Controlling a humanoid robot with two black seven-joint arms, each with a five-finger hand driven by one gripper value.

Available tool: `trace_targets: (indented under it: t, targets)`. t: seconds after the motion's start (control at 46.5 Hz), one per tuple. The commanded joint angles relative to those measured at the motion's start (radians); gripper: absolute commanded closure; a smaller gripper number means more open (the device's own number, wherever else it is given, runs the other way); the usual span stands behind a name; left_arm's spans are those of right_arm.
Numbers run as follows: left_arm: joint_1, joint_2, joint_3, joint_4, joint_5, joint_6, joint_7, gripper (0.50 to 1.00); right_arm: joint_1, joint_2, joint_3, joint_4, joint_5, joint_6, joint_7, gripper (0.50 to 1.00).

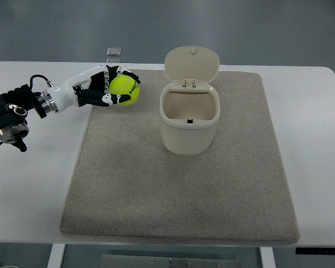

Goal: Put tennis ball into box with left hand
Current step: 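Lift the ball with the left hand and carry it over the bin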

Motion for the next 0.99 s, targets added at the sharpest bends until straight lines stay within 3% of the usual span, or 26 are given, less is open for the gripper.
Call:
trace_targets:
  t: [0.0,0.28,0.968]
  targets:
    - [0.006,0.028,-0.026,-0.062,0.002,-0.031,0.002,0.844,0.000,0.000,0.000,0.000,0.000,0.000,0.000,0.597]
    - [-0.015,0.018,-0.028,-0.110,0.006,-0.034,0.003,0.844,0.000,0.000,0.000,0.000,0.000,0.000,0.000,0.597]
    - [-0.104,-0.159,-0.025,-0.077,0.005,-0.005,0.011,0.838,0.000,0.000,0.000,0.000,0.000,0.000,0.000,0.599]
